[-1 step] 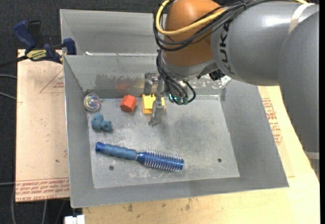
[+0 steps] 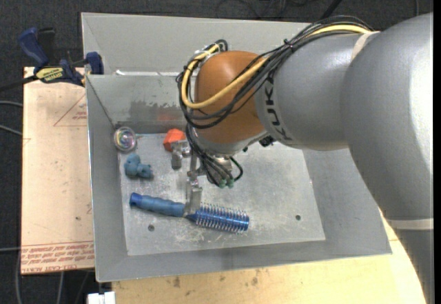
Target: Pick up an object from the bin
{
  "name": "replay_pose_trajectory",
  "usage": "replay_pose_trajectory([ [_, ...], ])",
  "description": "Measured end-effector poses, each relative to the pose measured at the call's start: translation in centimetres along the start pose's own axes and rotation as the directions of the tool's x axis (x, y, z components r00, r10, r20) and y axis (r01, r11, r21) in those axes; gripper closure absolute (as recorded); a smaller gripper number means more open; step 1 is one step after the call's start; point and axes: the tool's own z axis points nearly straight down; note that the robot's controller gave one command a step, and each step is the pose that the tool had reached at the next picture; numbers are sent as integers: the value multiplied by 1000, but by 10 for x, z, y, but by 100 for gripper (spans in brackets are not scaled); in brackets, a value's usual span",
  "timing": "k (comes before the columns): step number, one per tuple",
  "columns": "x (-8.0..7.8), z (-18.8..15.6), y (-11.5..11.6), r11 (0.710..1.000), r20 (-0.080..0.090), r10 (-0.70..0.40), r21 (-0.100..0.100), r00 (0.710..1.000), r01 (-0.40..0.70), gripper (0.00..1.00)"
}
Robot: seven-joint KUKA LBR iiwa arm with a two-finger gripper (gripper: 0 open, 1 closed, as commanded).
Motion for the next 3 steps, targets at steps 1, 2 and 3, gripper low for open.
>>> replay_pose_trajectory([
  [1, 49, 62, 2, 998, -2, -58, 1, 998, 59, 0],
  [2, 45, 58, 2, 998, 6, -57, 0, 998, 57, 100],
  [3, 73, -81, 28, 996, 14, -84, 0, 996, 84, 100],
])
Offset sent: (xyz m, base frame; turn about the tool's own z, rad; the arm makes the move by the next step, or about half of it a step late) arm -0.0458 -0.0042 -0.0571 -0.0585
